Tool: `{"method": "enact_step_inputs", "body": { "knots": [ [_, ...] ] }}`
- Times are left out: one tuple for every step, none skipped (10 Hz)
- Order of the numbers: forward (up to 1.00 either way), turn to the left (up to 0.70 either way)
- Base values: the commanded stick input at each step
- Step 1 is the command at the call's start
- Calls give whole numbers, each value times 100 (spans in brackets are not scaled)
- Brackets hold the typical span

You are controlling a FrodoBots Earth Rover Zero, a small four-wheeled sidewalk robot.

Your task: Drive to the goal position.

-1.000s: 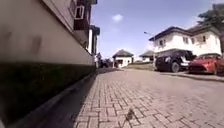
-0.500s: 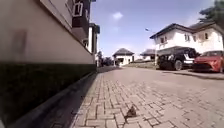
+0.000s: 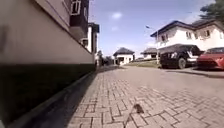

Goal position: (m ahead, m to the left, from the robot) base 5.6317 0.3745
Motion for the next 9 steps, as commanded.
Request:
{"method": "enact_step_inputs", "body": {
  "knots": [
    [70,0],
    [70,0],
    [70,0],
    [70,0],
    [70,0],
    [70,0],
    [70,0],
    [70,0],
    [70,0]
  ]
}}
